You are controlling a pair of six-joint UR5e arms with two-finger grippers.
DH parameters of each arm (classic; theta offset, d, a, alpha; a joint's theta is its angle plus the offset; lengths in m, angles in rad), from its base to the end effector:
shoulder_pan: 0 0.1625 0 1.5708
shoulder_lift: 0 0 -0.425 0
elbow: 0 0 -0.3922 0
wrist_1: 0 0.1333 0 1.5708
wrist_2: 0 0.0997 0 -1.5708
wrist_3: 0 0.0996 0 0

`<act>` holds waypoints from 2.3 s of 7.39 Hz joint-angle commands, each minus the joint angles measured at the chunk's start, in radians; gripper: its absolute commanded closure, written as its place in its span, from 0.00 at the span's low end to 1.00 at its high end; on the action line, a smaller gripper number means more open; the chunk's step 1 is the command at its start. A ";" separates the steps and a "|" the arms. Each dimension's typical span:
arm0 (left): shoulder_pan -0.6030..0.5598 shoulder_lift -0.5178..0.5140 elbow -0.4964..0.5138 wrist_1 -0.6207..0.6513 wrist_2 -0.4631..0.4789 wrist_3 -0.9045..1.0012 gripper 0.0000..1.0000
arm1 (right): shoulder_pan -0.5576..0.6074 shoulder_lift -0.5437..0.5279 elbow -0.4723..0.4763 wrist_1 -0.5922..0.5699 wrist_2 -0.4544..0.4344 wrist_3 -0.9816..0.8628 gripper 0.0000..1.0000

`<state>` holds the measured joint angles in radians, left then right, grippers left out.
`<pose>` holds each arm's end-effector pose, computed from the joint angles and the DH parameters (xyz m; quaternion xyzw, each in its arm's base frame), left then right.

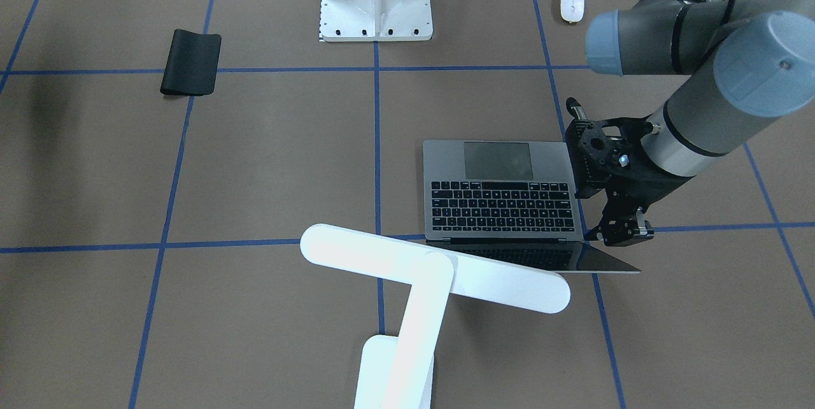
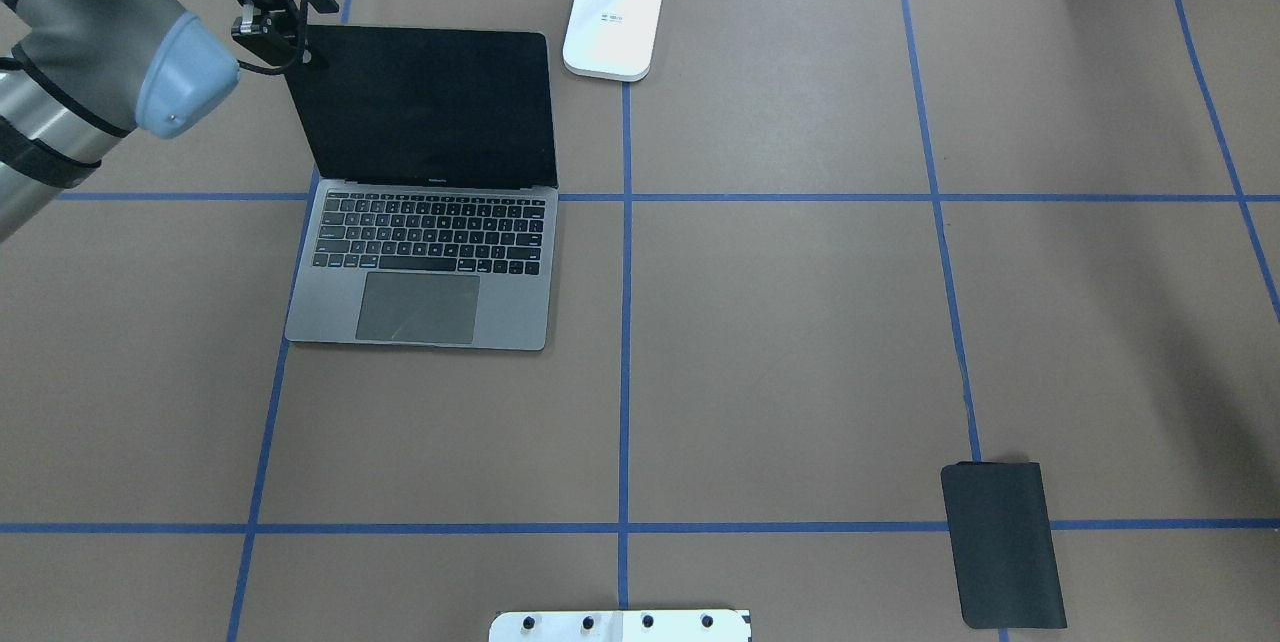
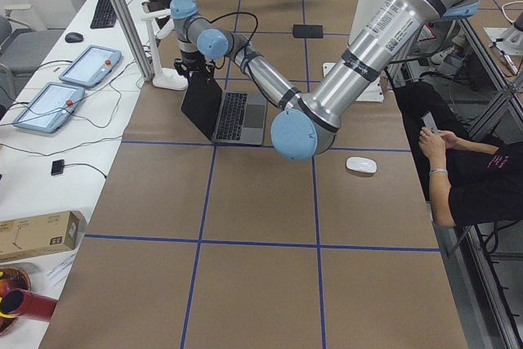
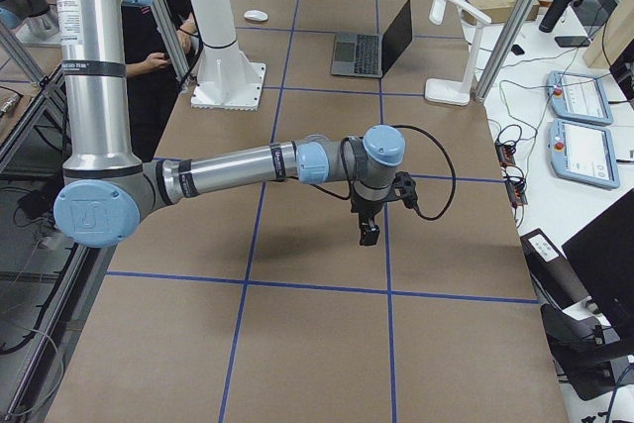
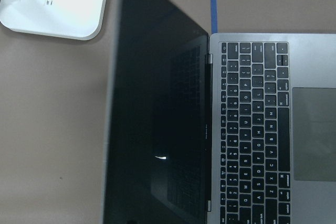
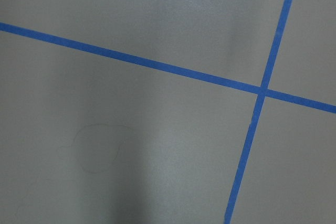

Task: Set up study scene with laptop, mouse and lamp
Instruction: 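Push the laptop lid upright with the left gripper, then release, then retract the left arm while the right arm reaches toward the dark mouse pad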

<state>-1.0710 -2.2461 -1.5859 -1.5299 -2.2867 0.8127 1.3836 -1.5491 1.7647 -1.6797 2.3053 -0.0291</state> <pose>0.2725 -0.6407 0.2440 0.3469 0.2814 0.6302 0.6351 -0.0275 -0.5030 0.5664 0.0213 -0.3613 -0.1196 0.9245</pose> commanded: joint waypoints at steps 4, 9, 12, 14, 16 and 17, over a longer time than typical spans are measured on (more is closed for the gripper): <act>-0.188 0.248 -0.121 0.022 -0.134 -0.131 0.00 | 0.002 -0.103 0.160 -0.012 0.071 0.000 0.00; -0.458 0.633 -0.125 0.053 -0.132 -0.488 0.00 | -0.043 -0.132 0.358 -0.011 0.166 0.245 0.00; -0.492 0.968 -0.242 -0.085 -0.131 -0.641 0.00 | -0.243 -0.198 0.447 -0.006 0.152 0.247 0.00; -0.492 1.133 -0.325 -0.250 -0.126 -0.778 0.00 | -0.424 -0.204 0.470 -0.003 0.123 0.288 0.00; -0.483 1.146 -0.329 -0.268 -0.128 -0.802 0.00 | -0.456 -0.128 0.466 -0.005 0.126 0.382 0.00; -0.478 1.146 -0.332 -0.277 -0.131 -0.834 0.00 | -0.459 -0.132 0.461 -0.009 0.126 0.390 0.00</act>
<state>-1.5550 -1.1069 -1.9126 -1.7921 -2.4151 0.0143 0.9379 -1.7006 2.2288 -1.6851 2.4312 0.3383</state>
